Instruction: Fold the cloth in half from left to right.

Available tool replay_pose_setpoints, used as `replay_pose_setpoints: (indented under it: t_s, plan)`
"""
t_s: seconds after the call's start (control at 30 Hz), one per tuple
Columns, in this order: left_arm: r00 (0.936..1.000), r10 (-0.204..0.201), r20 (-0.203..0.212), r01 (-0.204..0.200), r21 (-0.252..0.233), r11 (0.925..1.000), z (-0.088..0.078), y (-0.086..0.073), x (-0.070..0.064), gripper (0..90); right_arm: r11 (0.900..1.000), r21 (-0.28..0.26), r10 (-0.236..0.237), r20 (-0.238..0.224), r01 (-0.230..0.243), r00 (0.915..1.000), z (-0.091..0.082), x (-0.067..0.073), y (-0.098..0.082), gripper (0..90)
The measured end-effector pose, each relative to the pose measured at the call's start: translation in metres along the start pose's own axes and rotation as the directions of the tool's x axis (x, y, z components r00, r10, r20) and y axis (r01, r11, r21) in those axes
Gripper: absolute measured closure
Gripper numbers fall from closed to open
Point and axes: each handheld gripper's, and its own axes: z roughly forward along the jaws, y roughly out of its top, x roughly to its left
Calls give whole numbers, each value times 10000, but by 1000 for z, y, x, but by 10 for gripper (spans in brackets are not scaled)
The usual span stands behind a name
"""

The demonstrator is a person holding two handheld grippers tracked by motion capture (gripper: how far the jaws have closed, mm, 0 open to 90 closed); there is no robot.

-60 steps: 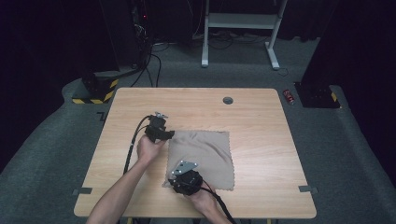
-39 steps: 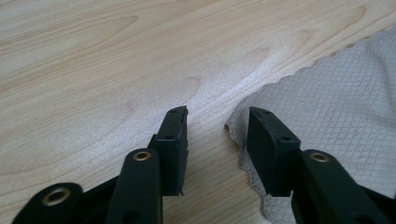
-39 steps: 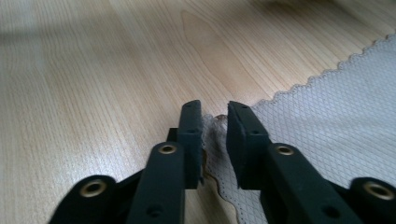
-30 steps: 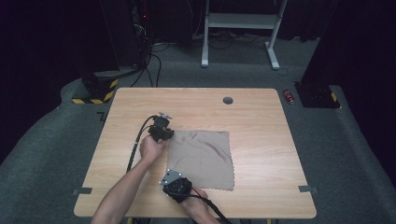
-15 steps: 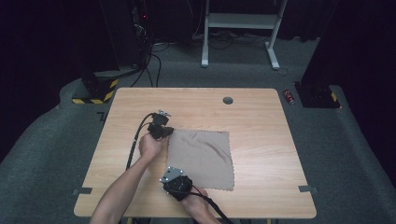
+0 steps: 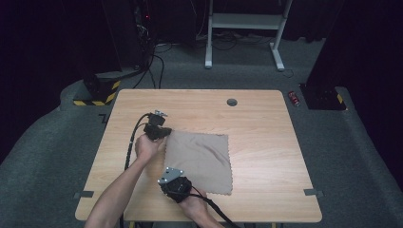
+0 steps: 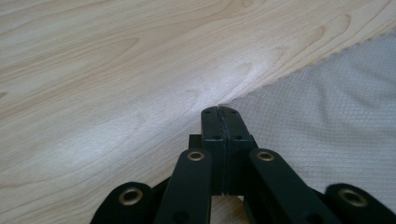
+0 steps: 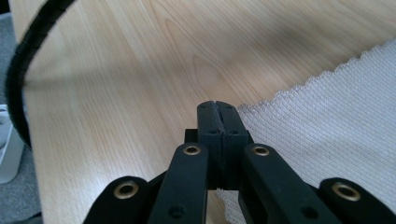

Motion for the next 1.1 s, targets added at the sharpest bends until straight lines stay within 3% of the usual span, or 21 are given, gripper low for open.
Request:
replay_pose_setpoints:
  t_s: [0.23, 0.4, 0.57, 0.67, 0.77, 1.1]
  plan:
    - [9999, -108, -105, 106, -216, 9997, -20, -3, 10, 898, 9994, -347, -104, -313, 93, 9995, -1, 4, 11, 899]
    - [10000, -27, -65, 26, -224, 9997, -20, -3, 9, 897, 9989, -469, -79, -371, 62, 9993, -5, 5, 11, 898]
    - [9998, -21, 213, 21, -33, 10000, -3, 2, -2, 897, 9983, -440, 387, -115, -391, 9992, -16, -5, -5, 898]
    - [9991, 234, 355, -233, -21, 9997, 4, 8, -15, 897, 9965, -517, 658, 43, -655, 9978, -24, -11, -14, 898]
    - [9974, 534, 489, -536, 25, 9986, 11, 13, -27, 897, 9940, -530, 966, 250, -952, 9950, -30, -15, -26, 898]
    - [9942, 606, 891, -622, 155, 9979, 34, 17, -50, 897, 9838, -503, 1752, 712, -1719, 9820, -47, -26, -60, 897]
